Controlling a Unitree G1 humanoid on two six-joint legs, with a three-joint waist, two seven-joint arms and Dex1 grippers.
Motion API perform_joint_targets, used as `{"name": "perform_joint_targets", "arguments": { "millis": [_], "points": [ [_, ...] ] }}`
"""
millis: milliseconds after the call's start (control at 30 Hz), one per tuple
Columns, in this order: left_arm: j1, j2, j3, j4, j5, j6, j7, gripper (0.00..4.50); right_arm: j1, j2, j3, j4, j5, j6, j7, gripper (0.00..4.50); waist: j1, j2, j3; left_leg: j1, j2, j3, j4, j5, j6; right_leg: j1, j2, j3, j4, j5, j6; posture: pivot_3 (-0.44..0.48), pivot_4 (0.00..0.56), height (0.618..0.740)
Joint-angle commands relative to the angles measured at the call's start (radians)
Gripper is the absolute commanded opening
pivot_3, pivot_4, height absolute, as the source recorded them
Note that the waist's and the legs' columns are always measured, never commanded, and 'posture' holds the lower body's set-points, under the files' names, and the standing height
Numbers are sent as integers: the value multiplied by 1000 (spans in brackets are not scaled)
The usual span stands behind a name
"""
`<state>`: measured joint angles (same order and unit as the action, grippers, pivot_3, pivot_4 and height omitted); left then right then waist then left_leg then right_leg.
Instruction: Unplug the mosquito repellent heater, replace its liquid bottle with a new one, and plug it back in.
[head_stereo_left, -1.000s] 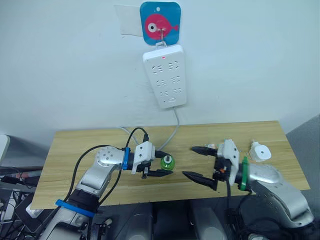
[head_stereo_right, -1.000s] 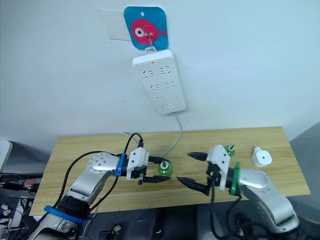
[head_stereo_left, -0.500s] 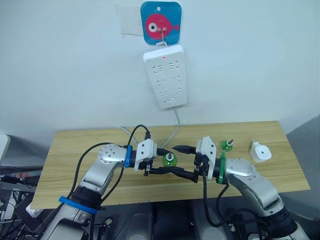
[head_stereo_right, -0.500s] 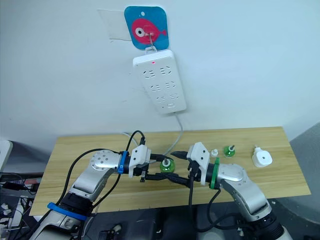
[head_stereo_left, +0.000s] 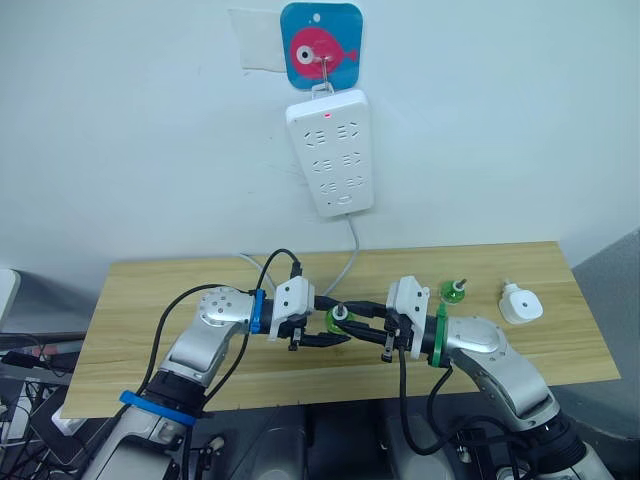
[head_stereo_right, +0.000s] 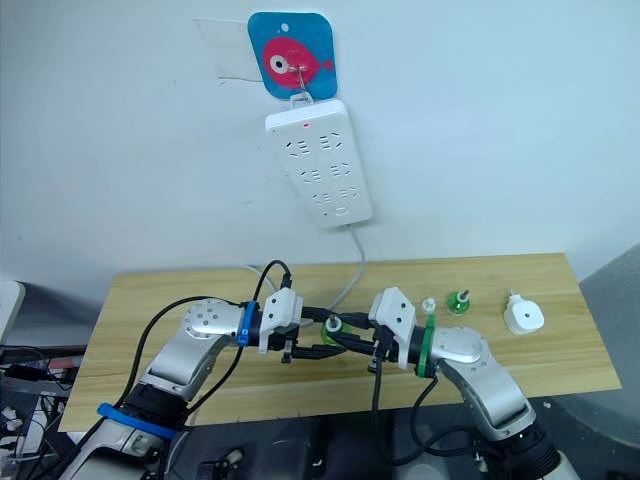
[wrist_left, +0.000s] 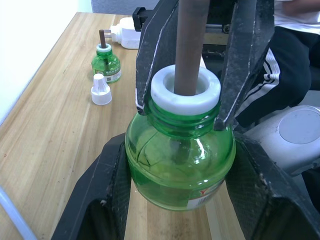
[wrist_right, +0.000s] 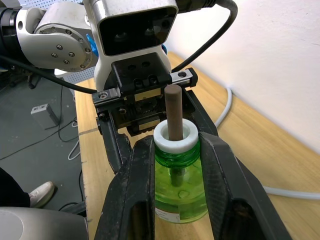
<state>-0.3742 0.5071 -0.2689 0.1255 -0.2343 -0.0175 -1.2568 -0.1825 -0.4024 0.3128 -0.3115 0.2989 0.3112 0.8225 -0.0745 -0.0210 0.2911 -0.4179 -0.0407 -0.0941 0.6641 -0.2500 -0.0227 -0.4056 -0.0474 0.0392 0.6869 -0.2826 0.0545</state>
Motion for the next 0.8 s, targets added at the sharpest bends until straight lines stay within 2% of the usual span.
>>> {"name": "perform_joint_targets", "arguments": {
  "millis": [33, 100, 267, 433, 567, 700, 800],
  "points": [
    [-2, -14, 14, -29, -17, -24, 2, 2252, 6, 29, -40, -44, 50, 16, -24, 874, 0, 0, 0, 0, 0, 0, 0, 0, 0, 0, 0, 0, 0, 0, 0, -82, 281, 740],
    [9, -14, 23, -39, -36, -11, 2, 2994, 8, 40, -61, -61, 72, 43, -41, 874, 0, 0, 0, 0, 0, 0, 0, 0, 0, 0, 0, 0, 0, 0, 0, -83, 279, 740],
    [53, -30, 78, -119, -133, 78, 41, 4469, 32, 71, -158, -130, 172, 176, -139, 873, -1, 0, 0, 0, 0, -1, 0, 0, 0, 0, 0, 0, 0, 0, 0, -88, 278, 740],
    [101, -79, 140, -215, -156, 102, 174, 4500, 53, 152, -332, -189, 394, 406, -346, 873, -1, 0, 0, 0, 0, -2, 0, 0, 0, 0, -1, 2, 0, 0, 0, -97, 279, 740],
    [153, -160, 139, -290, -102, 25, 302, 4500, 38, 276, -495, -178, 645, 559, -600, 873, -2, 0, 0, -1, 0, -2, 0, 0, 0, 0, -2, 2, 0, 0, 0, -115, 272, 740],
    [194, -246, 91, -289, 30, -114, 430, 4500, 20, 403, -594, -145, 887, 581, -856, 873, -7, 0, 0, -1, 0, -1, -1, 0, 0, 0, -2, 3, 0, 0, 0, -123, 267, 740],
    [205, -306, 68, -268, 90, -169, 515, 4500, 17, 449, -616, -132, 1019, 563, -975, 873, -7, 0, 0, -1, 0, -1, -1, 0, 0, 0, -2, 3, 0, 0, 0, -119, 258, 740]
  ]
}}
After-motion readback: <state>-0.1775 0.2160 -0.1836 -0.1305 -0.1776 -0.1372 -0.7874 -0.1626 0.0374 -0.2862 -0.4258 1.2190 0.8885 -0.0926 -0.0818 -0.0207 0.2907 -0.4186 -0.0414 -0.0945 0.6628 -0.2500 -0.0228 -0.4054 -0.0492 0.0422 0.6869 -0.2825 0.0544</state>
